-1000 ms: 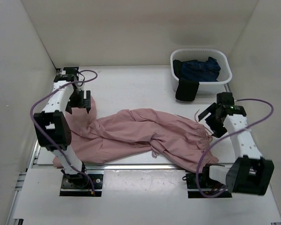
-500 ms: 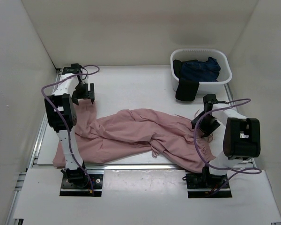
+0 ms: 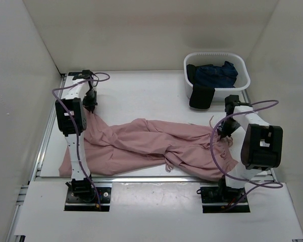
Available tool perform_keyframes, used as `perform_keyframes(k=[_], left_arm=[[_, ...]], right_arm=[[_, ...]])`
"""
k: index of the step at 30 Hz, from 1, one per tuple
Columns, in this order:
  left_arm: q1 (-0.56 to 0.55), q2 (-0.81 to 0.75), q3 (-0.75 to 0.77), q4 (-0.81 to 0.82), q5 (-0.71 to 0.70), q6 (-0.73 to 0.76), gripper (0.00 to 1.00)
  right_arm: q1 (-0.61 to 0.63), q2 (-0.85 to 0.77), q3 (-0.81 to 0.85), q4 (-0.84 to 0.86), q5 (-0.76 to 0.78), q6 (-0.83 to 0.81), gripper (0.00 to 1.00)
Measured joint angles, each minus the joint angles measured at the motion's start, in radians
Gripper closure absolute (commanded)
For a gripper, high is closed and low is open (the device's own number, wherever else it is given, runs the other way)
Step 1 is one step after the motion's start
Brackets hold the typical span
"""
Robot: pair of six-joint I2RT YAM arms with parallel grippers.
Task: Fold and stack the trousers
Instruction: Flatten the trousers out
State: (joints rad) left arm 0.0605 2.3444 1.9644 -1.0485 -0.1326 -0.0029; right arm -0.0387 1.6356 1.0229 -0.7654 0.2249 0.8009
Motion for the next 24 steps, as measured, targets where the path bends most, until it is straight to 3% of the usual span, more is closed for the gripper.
perform_keyframes(k=[6,10,15,19,21,22,23,24], left_arm=[[0.055,0.019,0.12,0.026,-0.083,0.003,0.86],[0.151,-0.077,0.14,0.064,-0.092,0.002,0.86],[0.234,-0.343,-0.031,0.104,-0.09,-0.003,0.86],[0.232,-0.552,-0.233,0.136,-0.089,-0.001,0.86],[0.227,-0.609,-0.347,0.148,-0.082,0.002,0.76],[0.224,-0.62,-0.403,0.148,-0.077,0.002,0.67],[0.221,-0.619,-0.457,0.15,-0.071,0.006,0.51],[0.22,-0.613,-0.508,0.156,-0.065,0.01,0.45]], right_arm=[[-0.066,-0.102,0.147,-0.071,0.073,-0.062,1.0],[-0.068,-0.242,0.25,-0.1,0.114,-0.107,1.0],[-0.092,-0.38,0.26,-0.123,0.113,-0.136,1.0],[-0.119,-0.402,0.202,-0.129,0.109,-0.15,1.0],[-0.125,-0.401,0.164,-0.13,0.097,-0.154,1.0],[-0.125,-0.399,0.148,-0.13,0.089,-0.155,1.0],[-0.125,-0.397,0.137,-0.131,0.08,-0.155,1.0],[-0.125,-0.394,0.13,-0.13,0.073,-0.155,1.0]])
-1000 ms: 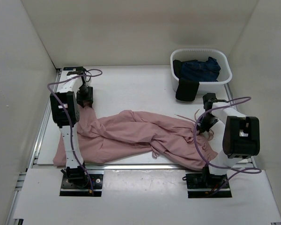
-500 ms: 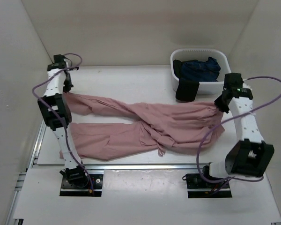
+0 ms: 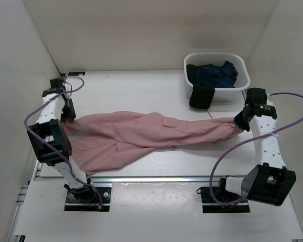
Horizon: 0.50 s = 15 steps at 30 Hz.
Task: Fold and stack the trousers
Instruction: Flatten the trousers out
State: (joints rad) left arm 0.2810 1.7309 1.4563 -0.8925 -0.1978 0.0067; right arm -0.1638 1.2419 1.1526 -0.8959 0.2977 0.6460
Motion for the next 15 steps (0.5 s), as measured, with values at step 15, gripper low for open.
perform_keyframes(k=[15], left_arm=[[0.011,0.062,0.249,-0.254,0.175,-0.007,0.11]], right_arm=[[0.0,0.022,-0.039,0.008,-0.016,-0.018,1.0]])
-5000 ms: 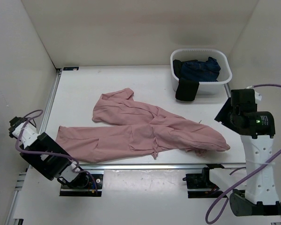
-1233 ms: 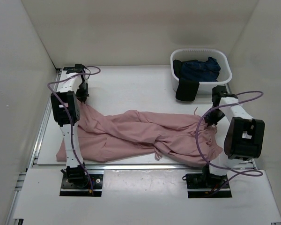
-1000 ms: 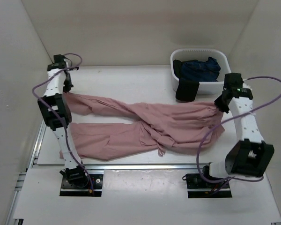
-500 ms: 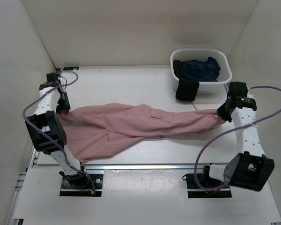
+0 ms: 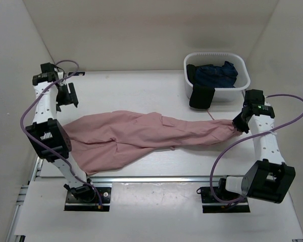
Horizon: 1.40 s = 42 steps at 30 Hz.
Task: Fold and stack the trousers
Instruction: Flatten the trousers out
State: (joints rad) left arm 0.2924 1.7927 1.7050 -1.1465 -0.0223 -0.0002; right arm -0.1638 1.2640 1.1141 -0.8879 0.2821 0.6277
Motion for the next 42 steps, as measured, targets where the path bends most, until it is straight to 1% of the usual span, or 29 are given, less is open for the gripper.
perform_keyframes(k=[3,5,6,10,11,13,15,16,17,20,24,27,29,32,34,36,39,42], left_arm=[[0.0,0.089,0.118,0.004,-0.02,0.0,0.08],[0.0,0.203,0.169,0.021,-0.037,0.0,0.08],[0.0,0.269,0.189,0.024,-0.046,0.0,0.06],[-0.002,0.523,0.208,0.045,-0.043,-0.006,0.02],[0.003,0.538,0.224,0.003,-0.007,0.001,0.02],[-0.003,0.513,0.177,0.018,-0.001,-0.002,0.03],[-0.016,0.486,0.121,0.014,0.017,0.001,0.38],[-0.025,0.475,0.098,0.008,0.025,-0.005,0.63],[-0.034,0.465,0.077,-0.003,0.034,-0.004,0.86],[-0.05,0.455,0.053,-0.029,0.074,0.006,0.86],[-0.054,0.453,0.068,-0.035,0.086,0.003,0.86],[-0.038,0.428,0.123,-0.023,0.063,0.002,0.86],[-0.026,0.357,0.151,0.012,0.03,0.0,0.86],[-0.016,0.184,0.168,0.055,-0.01,0.0,0.86],[-0.014,0.068,0.187,0.075,-0.034,0.0,0.86],[-0.014,-0.016,0.211,0.095,-0.054,0.0,0.86],[-0.015,-0.055,0.235,0.124,-0.075,0.0,0.86],[-0.017,0.021,0.284,0.134,-0.085,0.0,0.86]], right_arm=[[0.0,0.02,0.0,0.0,0.0,-0.005,1.0],[0.0,0.034,0.0,0.001,0.001,-0.008,1.0],[0.0,0.041,0.0,0.0,0.003,-0.01,1.0],[-0.007,0.065,0.0,0.0,0.004,-0.012,1.0],[-0.008,0.071,0.0,0.0,0.003,-0.012,1.0],[-0.012,0.076,0.0,0.0,0.004,-0.013,1.0],[-0.016,0.078,0.0,0.0,0.003,-0.015,1.0],[-0.019,0.08,0.0,0.0,0.003,-0.015,1.0],[-0.025,0.082,0.002,-0.001,0.002,-0.015,1.0],[-0.04,0.088,0.033,-0.021,-0.005,-0.015,1.0],[-0.048,0.08,0.13,-0.081,-0.005,-0.014,1.0],[-0.048,-0.002,0.175,-0.127,-0.002,-0.002,1.0],[-0.047,-0.102,0.18,-0.176,0.0,0.019,1.0],[-0.047,-0.283,0.199,-0.275,0.003,0.063,1.0],[-0.048,-0.372,0.217,-0.333,0.004,0.096,1.0],[-0.049,-0.42,0.234,-0.381,0.004,0.124,1.0],[-0.05,-0.414,0.238,-0.418,0.003,0.148,1.0],[-0.05,-0.327,0.237,-0.389,0.003,0.151,1.0]])
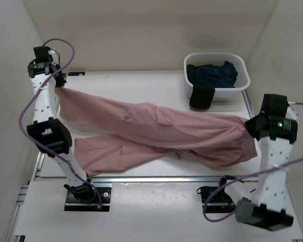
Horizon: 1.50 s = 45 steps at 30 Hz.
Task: Fold and stack the trousers
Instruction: Flatten the trousers out
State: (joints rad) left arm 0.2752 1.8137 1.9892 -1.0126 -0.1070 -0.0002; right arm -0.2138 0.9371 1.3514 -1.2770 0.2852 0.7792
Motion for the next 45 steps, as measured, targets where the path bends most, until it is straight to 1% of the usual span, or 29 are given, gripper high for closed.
perform_keyframes(k=[3,4,5,6,7,8,9,10,11,13,16,18,21,23,24,27,29,30,31,34,35,36,38,39,40,42,43,44,45], left_arm=[[-0.011,0.153,0.091,0.011,-0.012,-0.001,0.86],[-0.018,0.212,0.129,0.011,-0.013,-0.002,0.86],[-0.026,0.273,0.17,0.011,-0.013,-0.004,0.86],[-0.035,0.33,0.205,0.014,-0.016,-0.005,0.8],[-0.046,0.379,0.229,0.019,-0.021,-0.006,0.71],[-0.055,0.417,0.242,0.027,-0.035,0.0,0.44],[-0.062,0.451,0.25,0.035,-0.048,0.005,0.28],[-0.066,0.476,0.25,0.039,-0.061,0.005,0.17],[-0.068,0.491,0.246,0.04,-0.074,0.001,0.1],[-0.067,0.489,0.214,0.042,-0.095,0.002,0.07],[-0.061,0.373,0.045,0.056,-0.114,0.0,0.06],[-0.06,0.225,-0.141,0.069,-0.121,0.001,0.06],[-0.054,-0.037,-0.427,0.062,-0.13,0.0,0.07],[-0.049,-0.149,-0.557,0.046,-0.135,0.001,0.08],[-0.045,-0.179,-0.612,0.047,-0.134,0.0,0.08],[-0.034,-0.167,-0.758,0.054,-0.122,0.0,0.08],[-0.031,-0.116,-0.844,0.068,-0.113,0.0,0.06],[-0.028,-0.089,-0.881,0.075,-0.109,0.001,0.05],[-0.027,-0.067,-0.911,0.084,-0.107,0.001,0.03],[-0.026,-0.056,-0.934,0.076,-0.092,0.005,0.05],[-0.026,-0.056,-0.934,0.077,-0.091,0.007,0.1],[-0.026,-0.055,-0.934,0.078,-0.085,0.008,0.17],[-0.026,-0.048,-0.934,0.083,-0.067,0.006,0.4],[-0.026,-0.041,-0.932,0.086,-0.055,0.004,0.75],[-0.026,-0.034,-0.928,0.086,-0.047,-0.002,0.86],[-0.028,-0.017,-0.919,0.085,-0.031,0.004,0.86],[-0.025,-0.012,-0.913,0.082,-0.034,0.003,0.86],[-0.02,-0.008,-0.909,0.08,-0.042,0.002,0.86],[-0.011,-0.004,-0.904,0.082,-0.059,0.002,0.86]], right_arm=[[0.0,0.134,0.001,0.089,-0.003,0.0,1.0],[0.001,0.194,0.004,0.128,-0.006,0.0,0.97],[0.002,0.256,0.011,0.164,-0.008,-0.001,0.89],[0.005,0.319,0.021,0.193,-0.007,-0.002,0.74],[0.007,0.386,0.036,0.219,-0.007,-0.006,0.32],[0.007,0.451,0.053,0.245,-0.003,-0.013,0.2],[0.005,0.51,0.074,0.262,-0.001,-0.038,0.14],[0.003,0.557,0.094,0.276,-0.004,-0.053,0.1],[0.002,0.601,0.119,0.284,-0.012,-0.075,0.1],[0.0,0.65,0.165,0.285,-0.03,-0.115,0.07],[0.0,0.62,0.18,0.269,-0.035,-0.154,0.05],[0.0,0.549,0.145,0.262,-0.033,-0.167,0.05],[-0.008,0.361,-0.023,0.252,-0.031,-0.167,0.05],[-0.022,0.252,-0.144,0.225,-0.034,-0.154,0.08],[-0.031,0.214,-0.205,0.223,-0.037,-0.148,0.15],[-0.079,0.175,-0.346,0.205,-0.068,-0.128,0.29],[-0.113,0.182,-0.412,0.212,-0.087,-0.118,0.29],[-0.127,0.184,-0.442,0.219,-0.093,-0.112,0.22],[-0.139,0.183,-0.467,0.23,-0.102,-0.106,0.18],[-0.152,0.203,-0.512,0.273,-0.114,-0.091,0.13],[-0.153,0.214,-0.525,0.304,-0.117,-0.084,0.13],[-0.154,0.23,-0.539,0.336,-0.121,-0.076,0.13],[-0.156,0.275,-0.555,0.391,-0.133,-0.057,0.16],[-0.158,0.303,-0.562,0.424,-0.138,-0.045,0.19],[-0.161,0.332,-0.567,0.454,-0.143,-0.031,0.29],[-0.168,0.386,-0.576,0.512,-0.158,-0.007,0.49],[-0.173,0.414,-0.582,0.535,-0.161,0.005,0.81],[-0.179,0.439,-0.587,0.55,-0.164,0.012,0.95],[-0.186,0.462,-0.591,0.561,-0.169,0.024,1.0]])
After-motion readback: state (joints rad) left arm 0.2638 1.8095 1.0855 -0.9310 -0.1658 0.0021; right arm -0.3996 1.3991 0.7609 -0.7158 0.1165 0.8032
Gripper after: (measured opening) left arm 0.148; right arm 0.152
